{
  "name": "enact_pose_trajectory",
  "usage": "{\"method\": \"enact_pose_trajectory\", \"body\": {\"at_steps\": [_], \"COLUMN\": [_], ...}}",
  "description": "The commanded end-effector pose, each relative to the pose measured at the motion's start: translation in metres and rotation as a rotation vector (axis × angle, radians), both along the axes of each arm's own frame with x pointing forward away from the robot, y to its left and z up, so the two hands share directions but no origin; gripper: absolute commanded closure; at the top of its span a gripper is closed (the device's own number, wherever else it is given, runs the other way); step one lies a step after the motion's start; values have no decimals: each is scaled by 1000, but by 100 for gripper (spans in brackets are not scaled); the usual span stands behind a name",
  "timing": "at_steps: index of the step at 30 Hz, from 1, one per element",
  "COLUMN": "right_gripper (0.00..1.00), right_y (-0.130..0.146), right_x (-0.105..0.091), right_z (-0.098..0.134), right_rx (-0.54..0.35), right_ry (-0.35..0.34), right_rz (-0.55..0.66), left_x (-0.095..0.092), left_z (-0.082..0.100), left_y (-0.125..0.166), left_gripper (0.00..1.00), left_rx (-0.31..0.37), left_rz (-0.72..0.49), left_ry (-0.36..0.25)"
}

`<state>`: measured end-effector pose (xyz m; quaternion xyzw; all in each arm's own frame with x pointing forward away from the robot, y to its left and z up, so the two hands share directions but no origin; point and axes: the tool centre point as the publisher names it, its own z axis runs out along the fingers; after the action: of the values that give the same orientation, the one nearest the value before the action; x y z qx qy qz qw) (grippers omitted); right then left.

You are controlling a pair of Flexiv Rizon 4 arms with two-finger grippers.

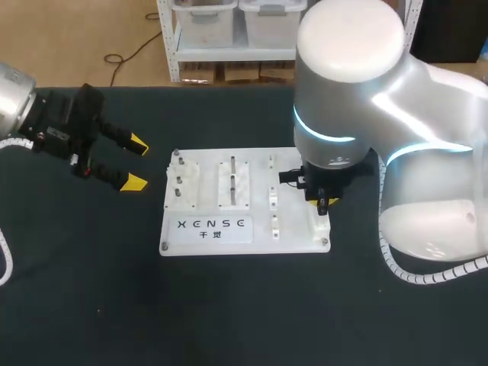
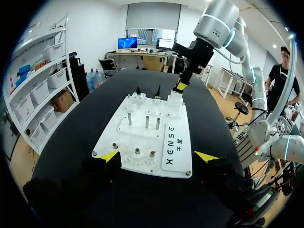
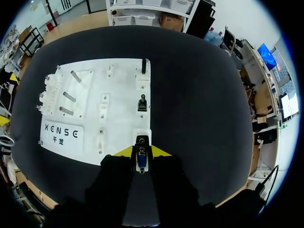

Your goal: Insert the USB connector, Ethernet cable, and multi-pin plug into their matching sockets one by one.

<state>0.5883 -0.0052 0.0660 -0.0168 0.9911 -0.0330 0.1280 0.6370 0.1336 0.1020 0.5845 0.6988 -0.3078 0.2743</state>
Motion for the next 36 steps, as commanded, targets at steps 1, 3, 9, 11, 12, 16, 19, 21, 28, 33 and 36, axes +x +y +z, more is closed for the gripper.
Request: {"method": "enact_pose_trajectory", "body": {"at_steps": [1,3,9,11,12,16,19,21,28,33,36], "right_gripper": [100,100,100,100,100,100,100,100,100,100,100], "right_y": [1,-1,-2,-1,-1,-2,-4,-5,-10,-8,-7], "right_x": [-8,-8,-5,-3,-2,1,4,5,8,5,4], "right_z": [-9,-11,-20,-24,-27,-36,-44,-49,-70,-80,-81], "right_rx": [-3,-7,-19,-24,-22,-16,-11,-14,-22,-14,-6], "right_ry": [-11,-9,-10,-9,-5,5,13,18,63,87,93], "right_rz": [-1,-4,-23,-33,-40,-63,-70,-71,-85,-78,-74], "left_x": [-1,-1,-1,-1,-1,-1,-1,-1,-1,-1,-1], "left_z": [-1,-1,-1,-1,-1,-1,-1,-1,-1,-1,-1], "left_y": [1,1,1,1,1,1,1,1,1,1,1], "left_gripper": [0,0,0,0,0,0,0,0,0,0,0], "left_rx": [-3,-3,-3,-3,-3,-3,-3,-3,-3,-3,-3], "left_rz": [1,1,1,1,1,1,1,1,1,1,1], "left_ry": [-5,-5,-5,-5,-5,-5,-5,-5,-5,-5,-5]}}
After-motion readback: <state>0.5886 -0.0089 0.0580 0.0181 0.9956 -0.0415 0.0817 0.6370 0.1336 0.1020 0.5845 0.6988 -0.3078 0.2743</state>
